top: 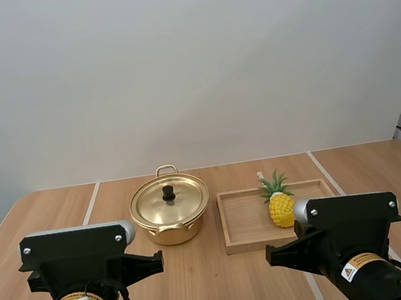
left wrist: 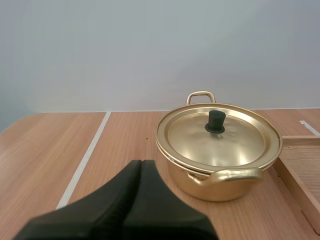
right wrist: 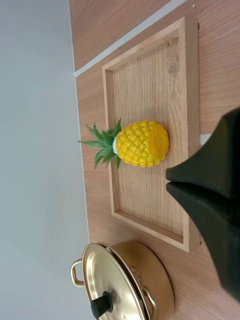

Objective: Open the pot, put the pineapple inside, and close it

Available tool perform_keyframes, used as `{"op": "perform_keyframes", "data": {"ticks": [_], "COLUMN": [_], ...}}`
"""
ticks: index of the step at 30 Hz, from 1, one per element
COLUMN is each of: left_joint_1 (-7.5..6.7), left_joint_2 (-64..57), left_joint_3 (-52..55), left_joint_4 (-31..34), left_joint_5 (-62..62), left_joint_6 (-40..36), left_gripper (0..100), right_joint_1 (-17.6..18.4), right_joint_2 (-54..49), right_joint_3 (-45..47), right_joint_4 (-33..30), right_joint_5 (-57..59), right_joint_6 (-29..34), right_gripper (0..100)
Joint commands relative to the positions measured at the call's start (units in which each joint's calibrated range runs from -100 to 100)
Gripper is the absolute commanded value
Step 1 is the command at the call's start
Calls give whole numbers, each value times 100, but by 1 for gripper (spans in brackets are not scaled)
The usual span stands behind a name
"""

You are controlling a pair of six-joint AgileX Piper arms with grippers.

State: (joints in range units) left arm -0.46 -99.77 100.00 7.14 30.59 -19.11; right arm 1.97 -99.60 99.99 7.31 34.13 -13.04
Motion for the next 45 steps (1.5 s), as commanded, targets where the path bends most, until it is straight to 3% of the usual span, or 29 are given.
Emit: {"op": "perform_keyframes", "data": {"ticks": [1, 19, 24, 30, 35, 41, 45], "left_joint_1": [7, 7, 7, 7, 7, 7, 7], "left_joint_2": [-23, -23, -23, -23, -23, -23, -23], "left_joint_3": [0, 0, 0, 0, 0, -384, -966], "left_joint_4": [-50, -50, -50, 11, 405, -332, -1051], "left_joint_5": [-120, -217, -1359, -4726, -7538, -8353, -7835], "left_joint_6": [-18, -18, -18, -8, 650, 1180, 1898], "left_gripper": [0, 0, 0, 0, 0, 0, 0], "right_joint_1": [3, 3, 3, 3, 3, 3, 3], "right_joint_2": [-40, -40, -40, -40, -40, -40, -40], "right_joint_3": [1, 1, 1, 1, 1, 1, -92], "right_joint_4": [-40, -40, -40, -40, -71, -470, -793], "right_joint_5": [-49, -268, -1818, -4236, -6659, -9549, -9914], "right_joint_6": [0, 0, 0, 0, 0, -148, -954], "right_gripper": [0, 0, 0, 0, 0, 0, 0]}}
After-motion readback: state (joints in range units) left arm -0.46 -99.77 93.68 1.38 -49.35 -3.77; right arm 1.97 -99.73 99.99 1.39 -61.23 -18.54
